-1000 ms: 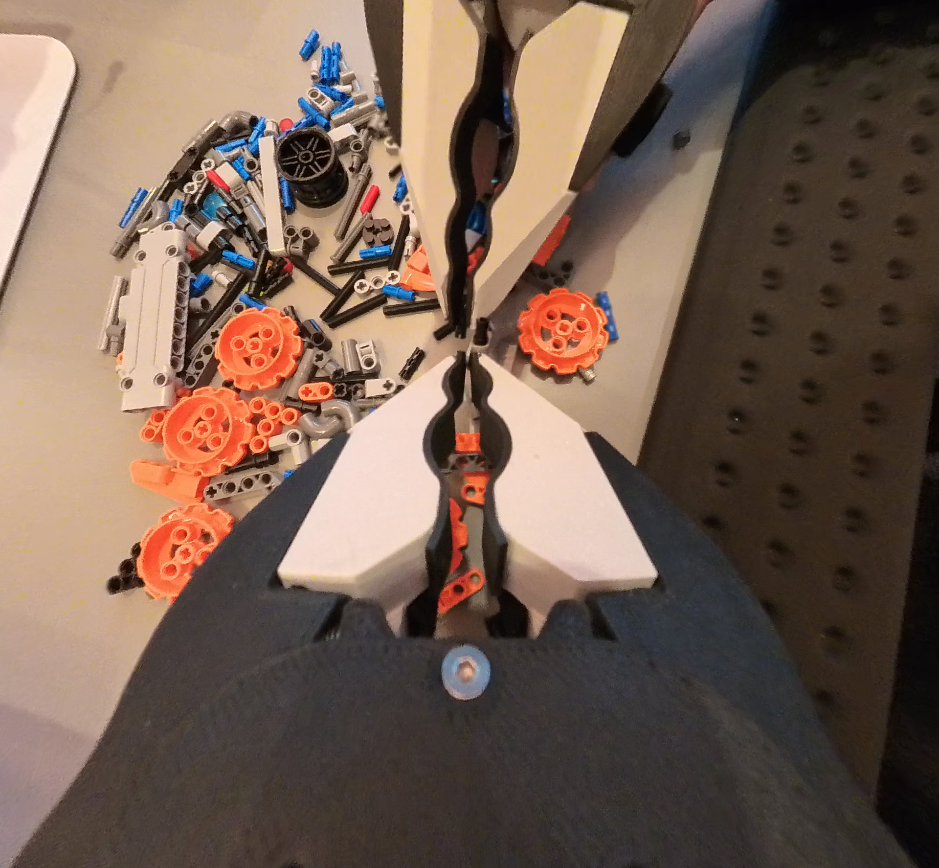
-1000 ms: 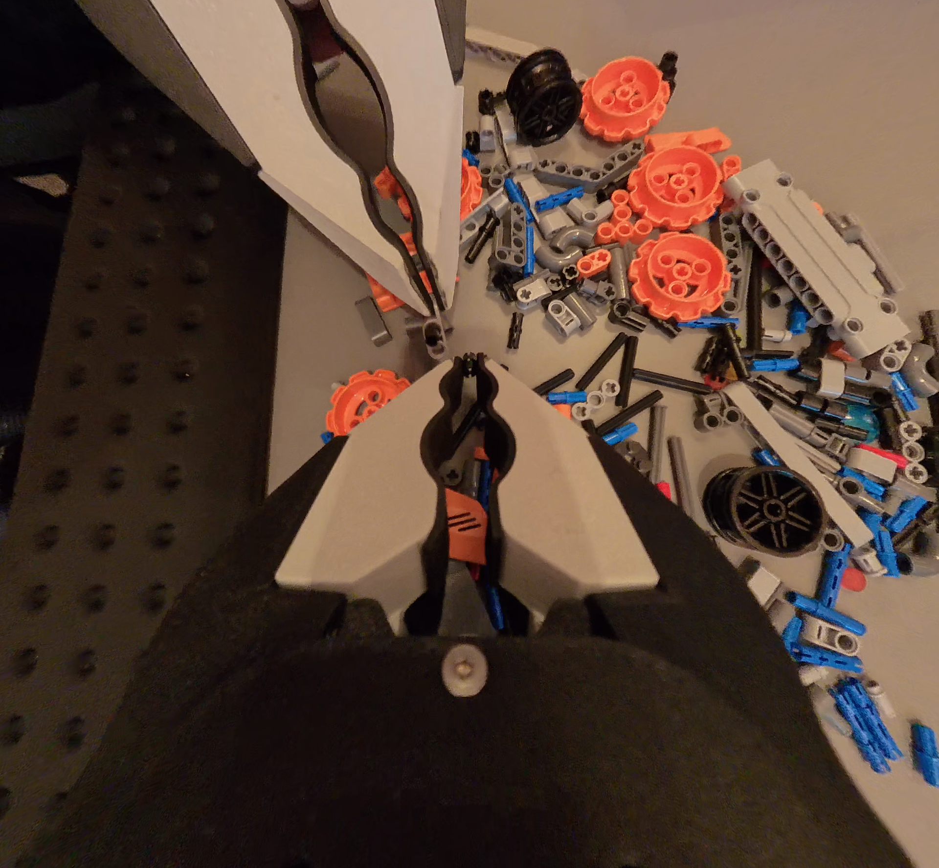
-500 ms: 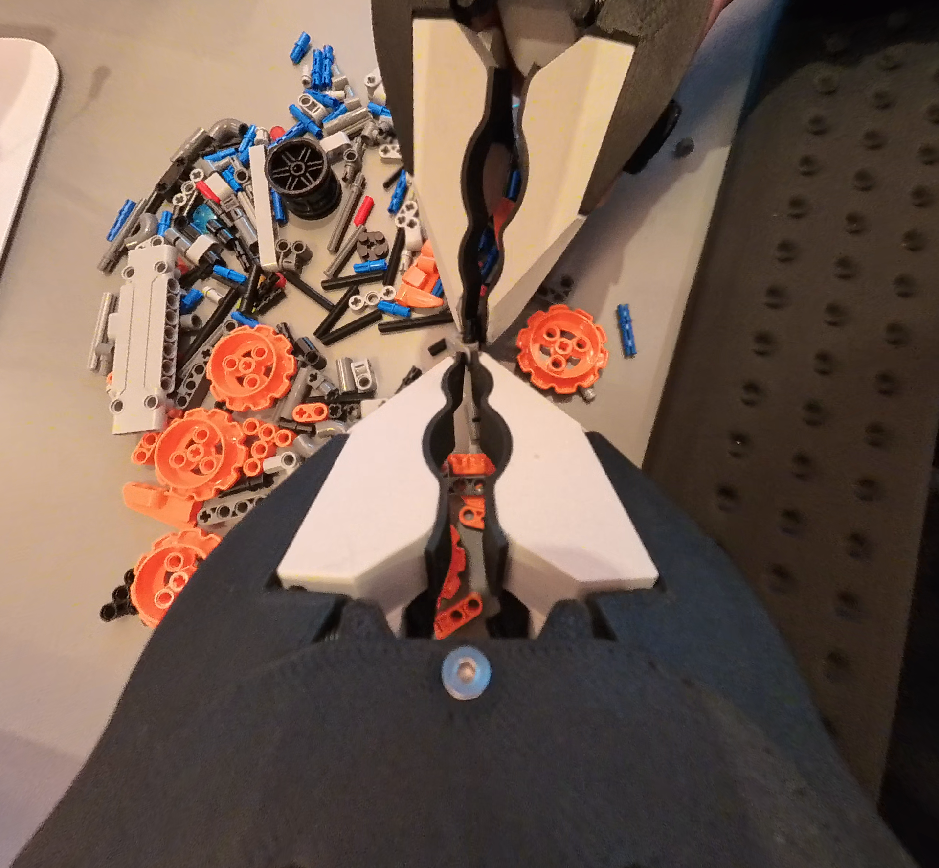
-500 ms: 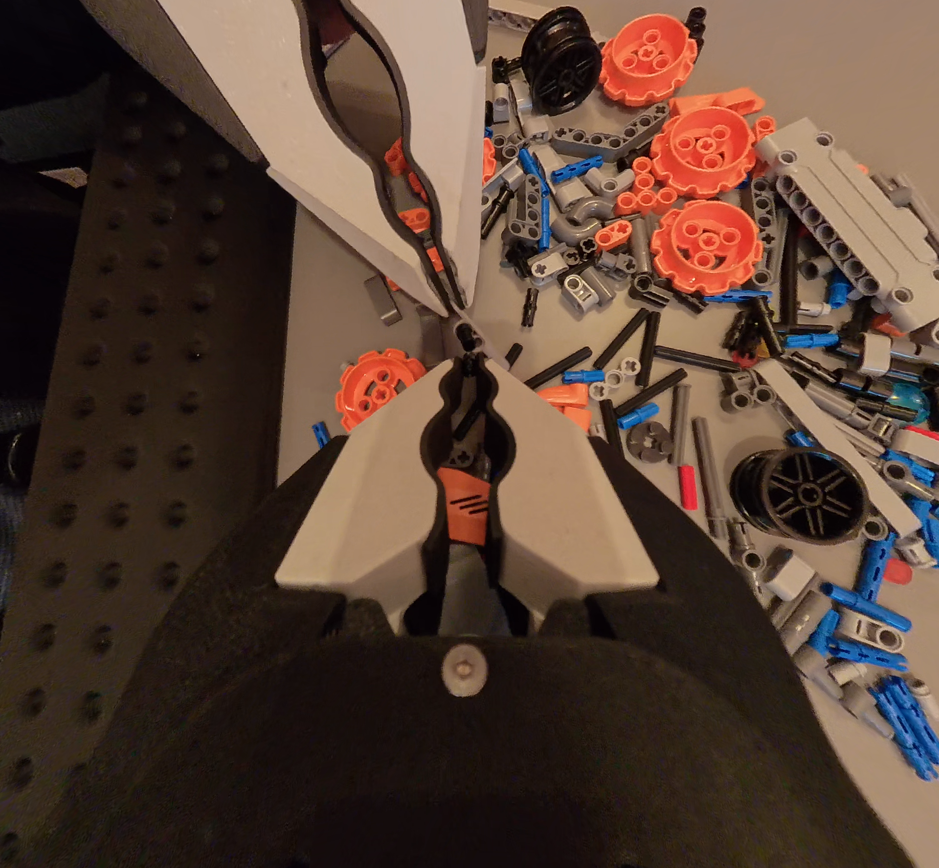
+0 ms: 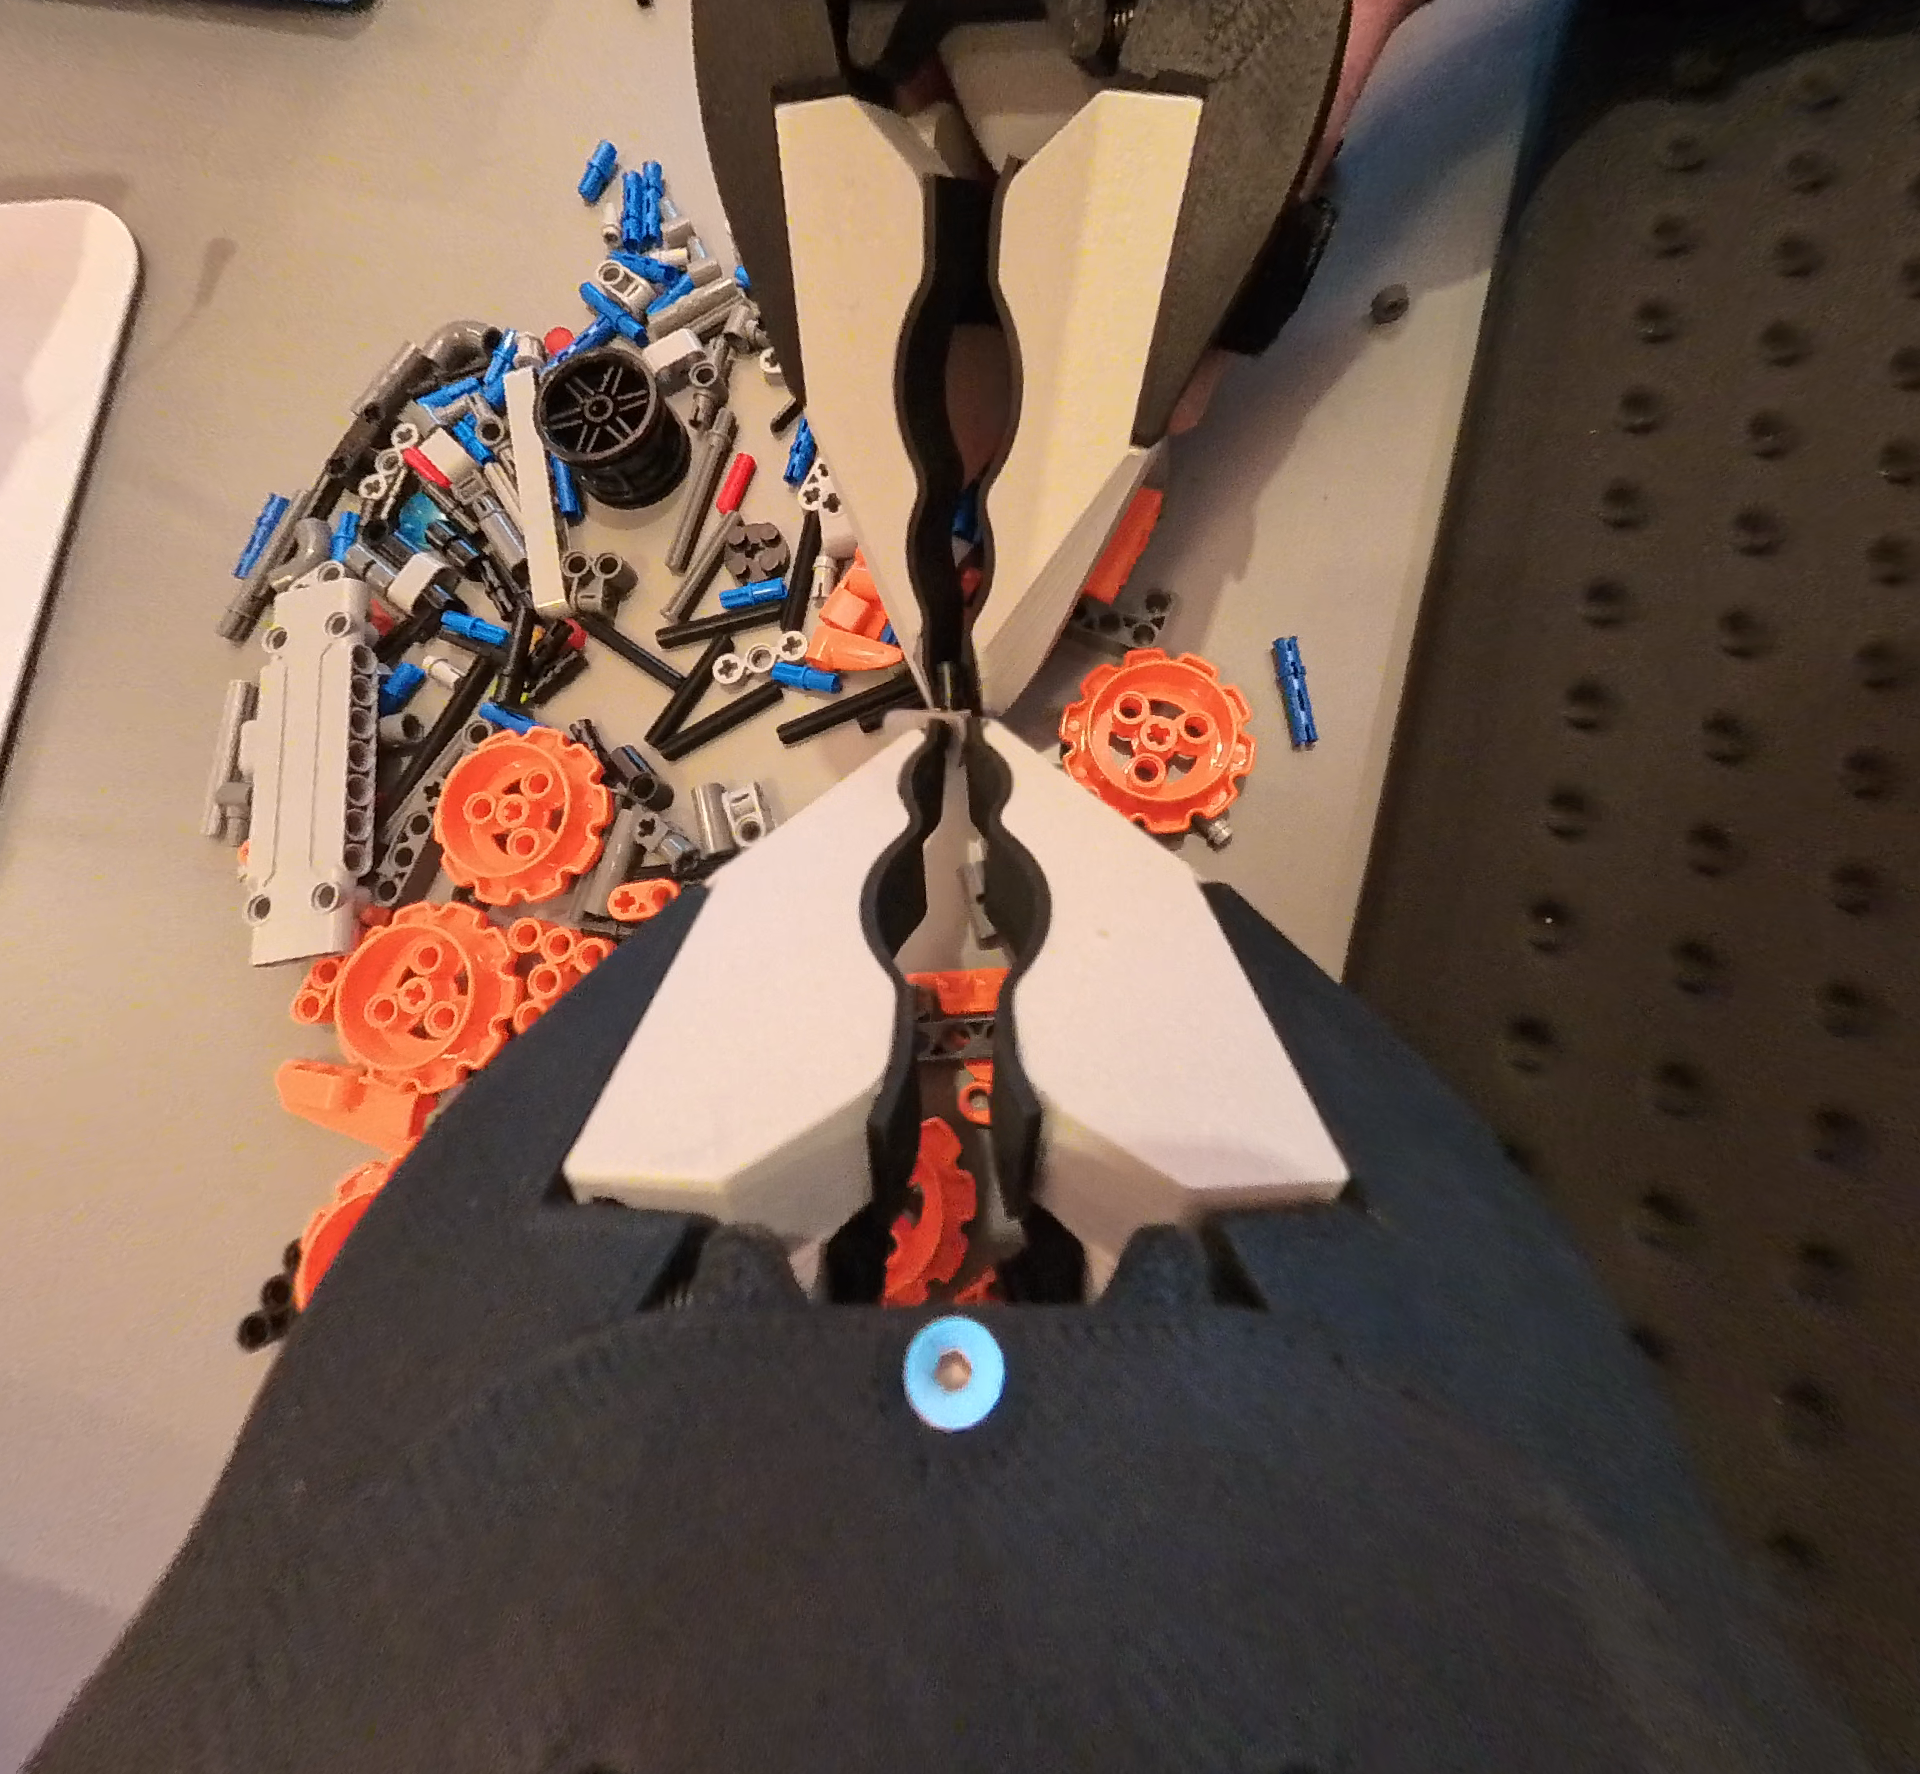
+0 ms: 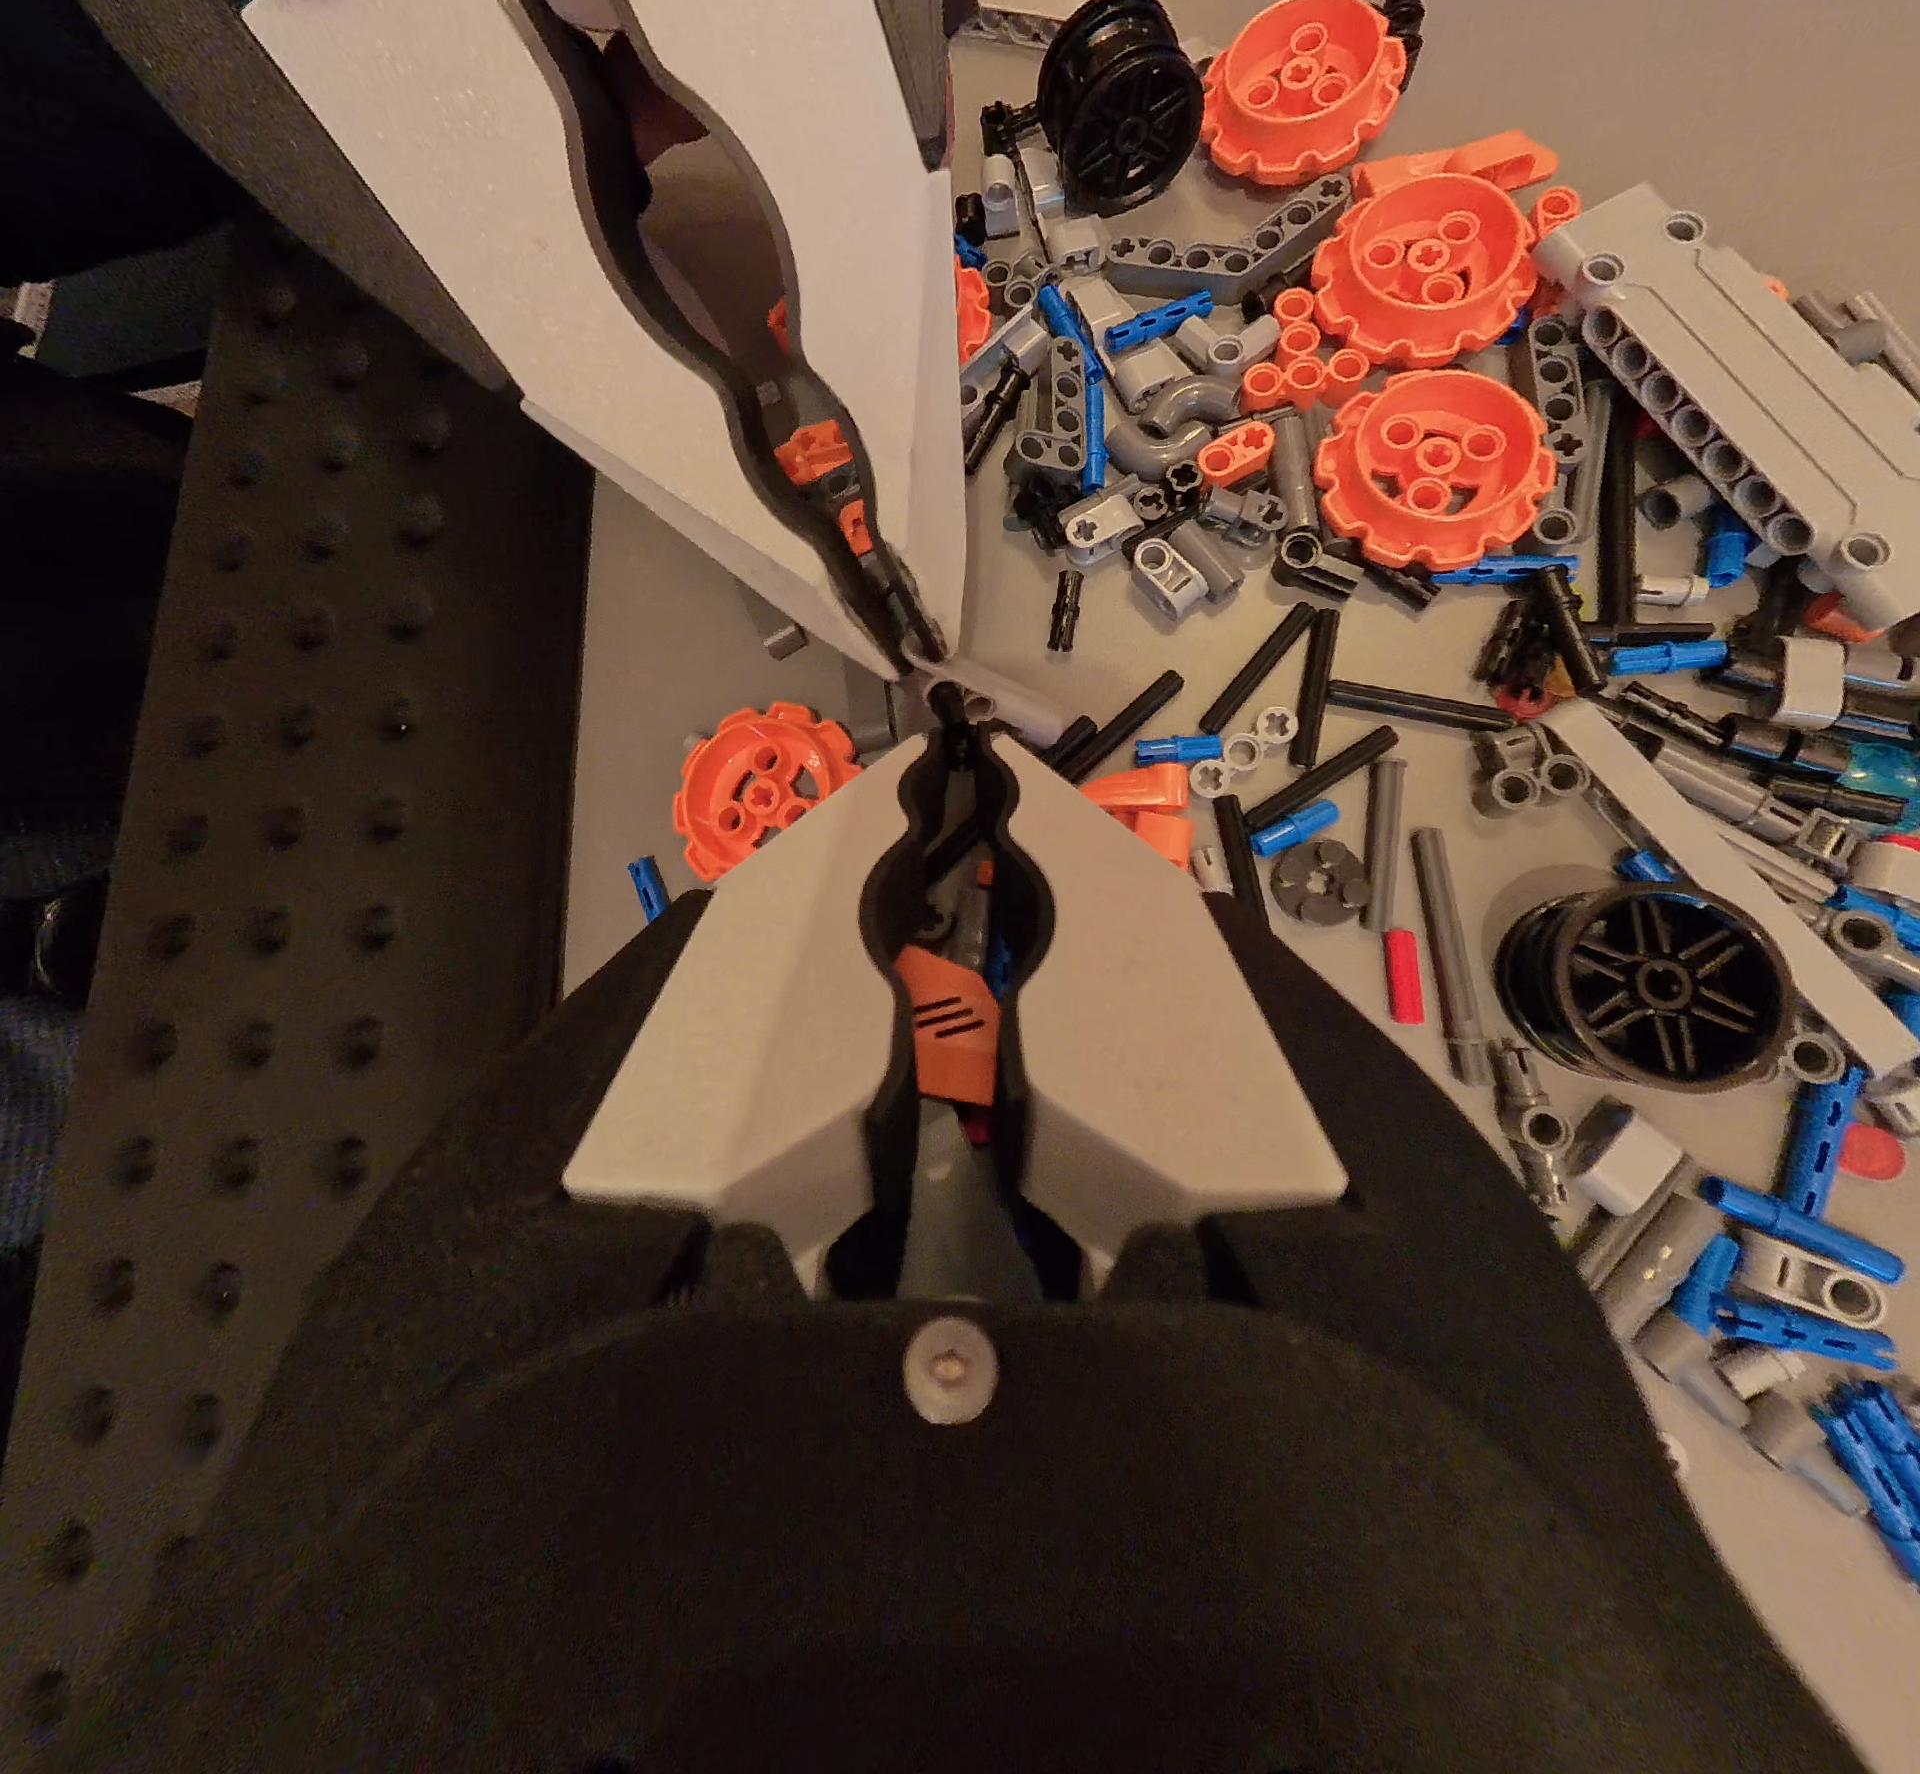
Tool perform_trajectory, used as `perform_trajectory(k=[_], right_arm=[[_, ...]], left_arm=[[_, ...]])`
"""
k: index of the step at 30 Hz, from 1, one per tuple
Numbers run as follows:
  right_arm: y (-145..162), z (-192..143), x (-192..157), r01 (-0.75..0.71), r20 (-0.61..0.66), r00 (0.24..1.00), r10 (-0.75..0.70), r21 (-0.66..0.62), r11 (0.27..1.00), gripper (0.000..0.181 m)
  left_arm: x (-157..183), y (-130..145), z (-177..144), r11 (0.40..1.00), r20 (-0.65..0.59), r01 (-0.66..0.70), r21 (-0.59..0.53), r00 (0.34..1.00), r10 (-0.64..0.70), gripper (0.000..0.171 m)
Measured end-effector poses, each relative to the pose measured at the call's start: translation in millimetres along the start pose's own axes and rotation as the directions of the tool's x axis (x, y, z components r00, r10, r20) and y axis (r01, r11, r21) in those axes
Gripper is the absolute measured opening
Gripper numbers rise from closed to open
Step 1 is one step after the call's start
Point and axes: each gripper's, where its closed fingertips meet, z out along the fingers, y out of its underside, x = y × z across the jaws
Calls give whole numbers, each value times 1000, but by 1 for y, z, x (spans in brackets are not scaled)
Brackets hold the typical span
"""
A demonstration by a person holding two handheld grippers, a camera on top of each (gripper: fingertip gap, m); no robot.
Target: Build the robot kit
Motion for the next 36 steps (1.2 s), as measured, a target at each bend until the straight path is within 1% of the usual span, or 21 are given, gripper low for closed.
perform_trajectory(k=[2, 5, 9, 11, 16, 18, 22, 24, 30, 36], right_arm=[[-1, -1, -2, -4, 13, 1000, 3, 7, 1000, 1], [-4, -2, -5, -7, 30, 1000, 7, 17, 1000, 2], [-1, 0, -5, -11, 32, 999, 11, 1, 1000, 2], [0, 0, -5, -16, 34, 999, 16, 1, 1000, 2], [-1, -3, -6, -21, 46, 999, 21, 4, 1000, 2], [-1, -5, -7, -28, 56, 998, 27, 6, 1000, 2], [0, -9, -2, -28, 33, 999, 28, 3, 1000, 2], [0, -9, 0, -26, 20, 999, 26, 7, 1000, 2], [2, -6, 0, -24, 20, 1000, 25, -8, 1000, 2], [3, -6, 0, -25, 22, 999, 25, -10, 1000, 2]], left_arm=[[-3, -2, -2, 1000, 22, -10, 8, 1000, 9, 0], [-3, -4, -5, 1000, 13, -19, -11, 1000, 19, 0], [-3, -1, -3, 996, -20, -36, -82, 999, 34, 0], [-4, -1, -2, 995, -53, -23, -97, 998, 18, 0], [-5, -1, -4, 985, -88, -51, -167, 995, 37, 0], [-6, 2, -5, 975, -105, -57, -215, 994, 36, 0], [-10, 5, -7, 961, -133, -55, -270, 991, 20, 0], [-8, 3, -5, 961, -153, -56, -269, 988, 15, 0], [-11, -1, 0, 969, -144, -50, -243, 990, 15, 0], [-10, -1, 0, 976, -146, -29, -217, 989, -3, 9]])
